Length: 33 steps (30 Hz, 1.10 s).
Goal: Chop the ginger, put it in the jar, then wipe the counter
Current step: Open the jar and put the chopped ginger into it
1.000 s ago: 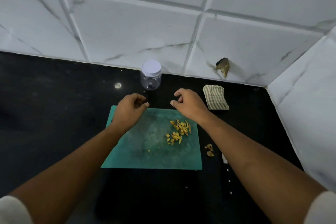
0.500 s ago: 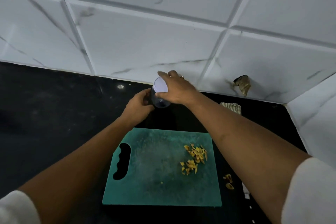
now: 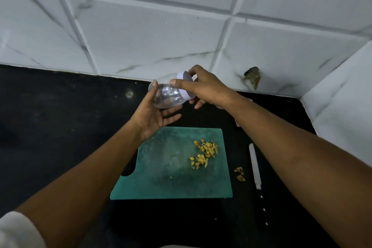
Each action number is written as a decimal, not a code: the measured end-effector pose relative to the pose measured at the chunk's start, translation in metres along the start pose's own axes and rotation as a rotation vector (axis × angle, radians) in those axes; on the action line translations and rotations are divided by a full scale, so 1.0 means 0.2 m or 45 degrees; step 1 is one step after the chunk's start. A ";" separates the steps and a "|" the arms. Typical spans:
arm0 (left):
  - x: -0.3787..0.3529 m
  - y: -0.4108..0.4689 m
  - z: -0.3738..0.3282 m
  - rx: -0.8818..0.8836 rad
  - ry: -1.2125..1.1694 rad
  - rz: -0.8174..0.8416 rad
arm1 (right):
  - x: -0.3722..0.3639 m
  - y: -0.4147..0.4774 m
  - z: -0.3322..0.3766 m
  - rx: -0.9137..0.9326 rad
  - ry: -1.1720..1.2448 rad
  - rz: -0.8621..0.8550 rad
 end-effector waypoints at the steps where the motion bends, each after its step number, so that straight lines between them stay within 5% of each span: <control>1: -0.05 -0.02 0.00 -0.028 -0.009 0.016 | 0.01 -0.06 0.00 0.027 -0.011 0.009; 7: -0.26 -0.10 0.08 -0.151 0.188 -0.091 | 0.04 -0.32 -0.05 0.202 -0.216 -0.049; 15: -0.40 -0.22 0.26 0.023 0.134 -0.100 | 0.05 -0.57 -0.18 0.679 -1.155 0.080; 17: -0.41 -0.24 0.28 0.010 0.133 -0.109 | 0.04 -0.61 -0.18 0.683 -1.099 0.019; 22: -0.43 -0.28 0.25 -0.010 0.244 -0.114 | 0.04 -0.61 -0.17 0.186 -0.558 -0.058; 28: -0.36 -0.35 0.28 0.047 0.168 -0.138 | -0.02 -0.64 -0.20 0.666 -1.300 0.023; 33: -0.34 -0.39 0.27 0.024 0.164 -0.143 | -0.07 -0.61 -0.17 0.053 -0.299 0.121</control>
Point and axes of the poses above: each hand's wrist, its own y-axis towards the middle knuckle, its own x-axis out of the back of the hand, z = x × y, the point moved 2 cm from there along y, towards the middle knuckle, and after that the axes turned 13 degrees about z, right-handed, at the moved point
